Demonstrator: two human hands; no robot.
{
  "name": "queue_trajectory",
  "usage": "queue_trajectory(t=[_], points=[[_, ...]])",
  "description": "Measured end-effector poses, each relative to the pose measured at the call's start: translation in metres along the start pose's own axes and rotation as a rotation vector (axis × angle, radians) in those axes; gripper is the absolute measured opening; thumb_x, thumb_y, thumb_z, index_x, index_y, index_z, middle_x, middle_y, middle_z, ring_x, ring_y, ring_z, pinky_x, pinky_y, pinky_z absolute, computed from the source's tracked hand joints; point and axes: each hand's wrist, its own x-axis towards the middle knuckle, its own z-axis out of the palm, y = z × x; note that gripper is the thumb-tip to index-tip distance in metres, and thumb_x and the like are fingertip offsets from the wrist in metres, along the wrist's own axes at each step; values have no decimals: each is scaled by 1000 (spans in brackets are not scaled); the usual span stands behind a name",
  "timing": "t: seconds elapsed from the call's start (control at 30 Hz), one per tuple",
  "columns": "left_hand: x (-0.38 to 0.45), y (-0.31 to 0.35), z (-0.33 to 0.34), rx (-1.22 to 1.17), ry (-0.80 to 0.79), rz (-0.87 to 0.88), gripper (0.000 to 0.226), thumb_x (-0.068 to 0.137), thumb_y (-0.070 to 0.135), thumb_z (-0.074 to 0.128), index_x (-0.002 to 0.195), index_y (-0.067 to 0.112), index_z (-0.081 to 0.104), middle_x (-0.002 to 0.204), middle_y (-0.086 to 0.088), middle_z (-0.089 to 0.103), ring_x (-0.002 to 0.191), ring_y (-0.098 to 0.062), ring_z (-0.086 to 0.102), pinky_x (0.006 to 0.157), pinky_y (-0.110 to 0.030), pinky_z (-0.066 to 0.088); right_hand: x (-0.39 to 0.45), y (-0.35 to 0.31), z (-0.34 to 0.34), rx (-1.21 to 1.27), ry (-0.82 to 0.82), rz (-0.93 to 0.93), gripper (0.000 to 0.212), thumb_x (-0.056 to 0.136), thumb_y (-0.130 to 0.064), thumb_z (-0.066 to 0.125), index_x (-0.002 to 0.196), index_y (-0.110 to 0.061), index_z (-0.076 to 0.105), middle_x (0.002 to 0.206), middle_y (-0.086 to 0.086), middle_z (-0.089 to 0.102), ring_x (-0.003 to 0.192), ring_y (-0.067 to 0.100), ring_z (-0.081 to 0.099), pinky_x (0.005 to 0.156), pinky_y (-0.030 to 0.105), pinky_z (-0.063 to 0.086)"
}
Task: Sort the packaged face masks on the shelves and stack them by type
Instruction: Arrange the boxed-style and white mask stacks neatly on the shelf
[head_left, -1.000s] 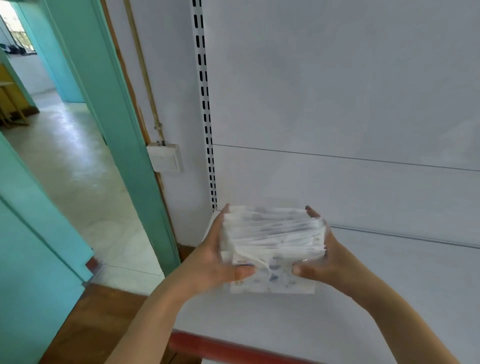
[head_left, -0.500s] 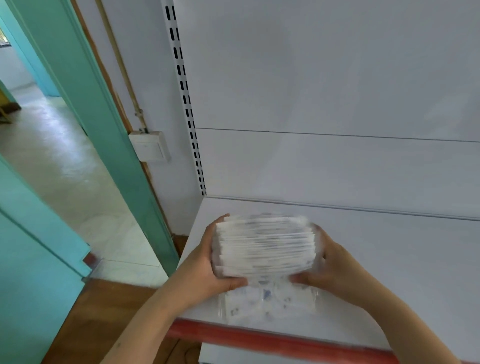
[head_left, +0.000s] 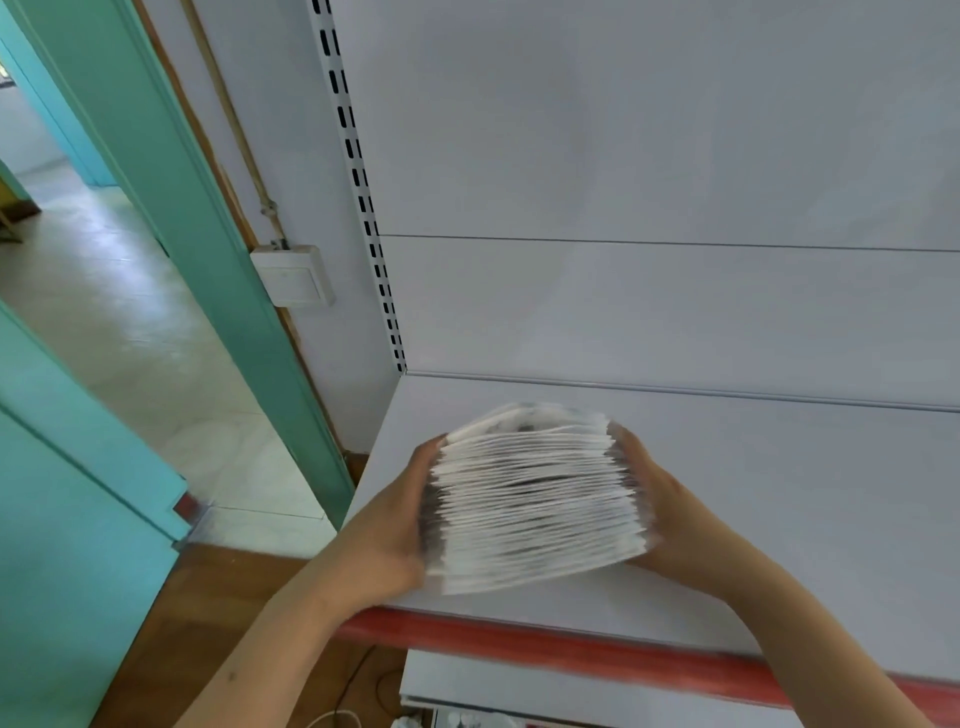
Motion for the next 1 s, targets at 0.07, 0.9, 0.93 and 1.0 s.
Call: queue_trajectory(t=[0.07, 0.9, 0.93, 1.0], points=[[1, -1, -2, -37, 55, -25, 98, 69, 40, 91, 126, 72, 18, 119, 44, 52, 114, 18, 52, 99, -14, 47, 1, -2, -3, 9, 77, 56, 69, 59, -55, 83, 114, -61, 42, 117, -31, 59, 104, -9, 59, 87, 10, 42], [118, 146, 125, -610, -364, -1, 69, 72, 20, 89, 135, 27, 60, 124, 11, 72, 118, -14, 67, 79, -26, 58, -108, 33, -145, 466, 474, 392, 56, 81, -32, 80, 131, -21, 56, 124, 6, 69, 118, 27, 64, 106, 58, 43], [126, 167, 145, -634, -391, -2, 72, 68, 26, 87, 135, 28, 59, 124, 11, 72, 118, -14, 67, 77, -26, 57, -129, 41, -165, 469, 502, 402, 56, 82, -32, 80, 132, -21, 56, 125, 7, 68, 119, 27, 64, 107, 58, 43], [141, 211, 188, -656, -470, 38, 77, 65, 36, 86, 136, 33, 56, 127, 12, 70, 121, -12, 64, 79, -27, 53, -172, 58, -205, 469, 559, 414, 57, 85, -27, 78, 136, -20, 53, 128, 8, 67, 121, 28, 62, 109, 57, 41]])
